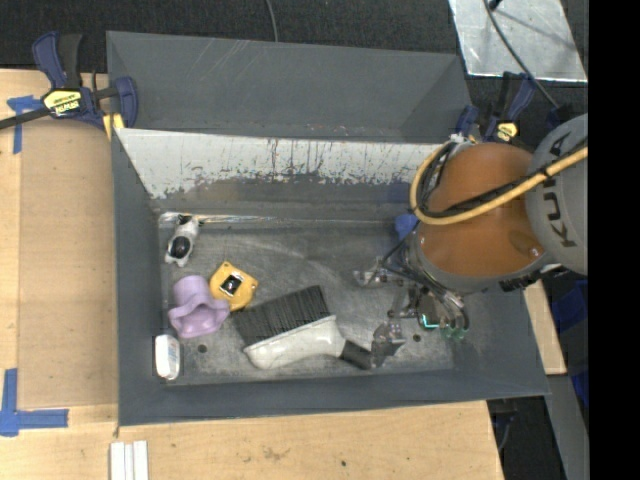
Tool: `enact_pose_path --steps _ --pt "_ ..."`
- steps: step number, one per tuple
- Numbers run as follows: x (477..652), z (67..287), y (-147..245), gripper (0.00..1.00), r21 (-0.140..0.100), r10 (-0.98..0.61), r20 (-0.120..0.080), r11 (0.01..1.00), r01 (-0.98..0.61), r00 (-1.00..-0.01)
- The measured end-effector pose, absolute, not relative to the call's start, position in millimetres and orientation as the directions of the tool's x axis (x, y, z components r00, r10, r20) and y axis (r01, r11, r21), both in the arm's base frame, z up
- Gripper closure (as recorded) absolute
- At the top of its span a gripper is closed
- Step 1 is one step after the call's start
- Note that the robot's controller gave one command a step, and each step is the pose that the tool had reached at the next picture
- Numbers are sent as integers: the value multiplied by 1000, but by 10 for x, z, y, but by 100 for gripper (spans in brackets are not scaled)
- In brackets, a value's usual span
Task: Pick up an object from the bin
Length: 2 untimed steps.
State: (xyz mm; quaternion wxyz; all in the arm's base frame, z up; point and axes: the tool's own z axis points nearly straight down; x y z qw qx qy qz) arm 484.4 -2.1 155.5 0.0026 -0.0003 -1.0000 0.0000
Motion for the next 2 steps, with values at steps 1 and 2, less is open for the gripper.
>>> enact_pose_path --steps 1,2 --pt "4863 1585 -21 0 0 1 -2 1000 1 -1000" --pt "4890 783 371 100 0 -118 -10 993 -118 -993"
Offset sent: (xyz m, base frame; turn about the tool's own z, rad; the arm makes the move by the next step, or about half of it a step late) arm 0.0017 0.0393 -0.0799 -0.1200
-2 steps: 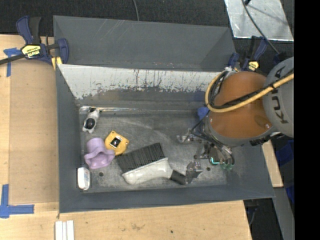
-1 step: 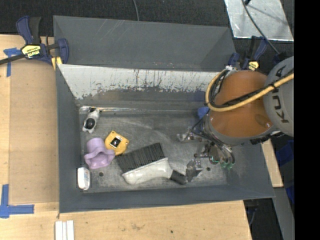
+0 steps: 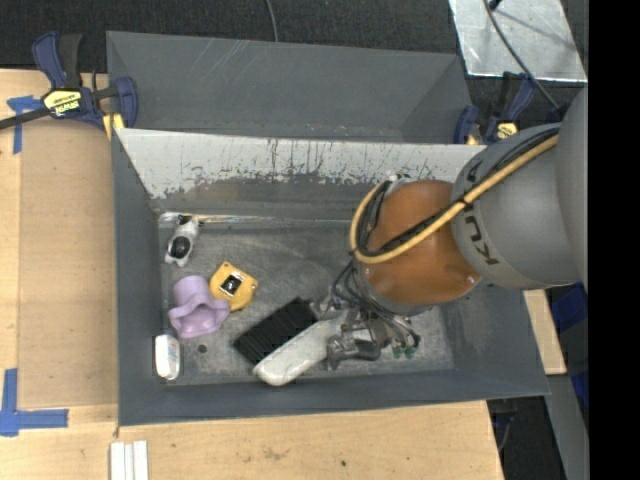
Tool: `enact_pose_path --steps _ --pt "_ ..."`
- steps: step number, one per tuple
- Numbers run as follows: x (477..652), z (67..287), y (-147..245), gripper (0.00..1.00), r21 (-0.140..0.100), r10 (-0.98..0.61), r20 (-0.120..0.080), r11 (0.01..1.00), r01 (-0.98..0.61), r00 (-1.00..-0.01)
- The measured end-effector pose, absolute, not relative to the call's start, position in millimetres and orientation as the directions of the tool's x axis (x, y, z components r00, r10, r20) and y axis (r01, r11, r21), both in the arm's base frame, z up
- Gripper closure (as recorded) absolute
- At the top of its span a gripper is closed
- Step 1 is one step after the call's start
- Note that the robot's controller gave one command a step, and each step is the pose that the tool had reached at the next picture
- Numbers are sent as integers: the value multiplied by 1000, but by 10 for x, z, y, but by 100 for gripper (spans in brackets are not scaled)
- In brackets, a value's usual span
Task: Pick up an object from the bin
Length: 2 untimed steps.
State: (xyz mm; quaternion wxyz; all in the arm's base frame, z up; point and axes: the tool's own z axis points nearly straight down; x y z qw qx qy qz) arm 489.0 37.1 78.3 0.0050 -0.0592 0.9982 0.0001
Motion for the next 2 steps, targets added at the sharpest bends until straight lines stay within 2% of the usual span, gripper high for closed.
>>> enact_pose_path --steps 1,2 --pt "4890 783 371 100 0 -118 -10 993 -118 -993" --pt "5020 2458 215 100 -2 -171 -7 985 -171 -985"
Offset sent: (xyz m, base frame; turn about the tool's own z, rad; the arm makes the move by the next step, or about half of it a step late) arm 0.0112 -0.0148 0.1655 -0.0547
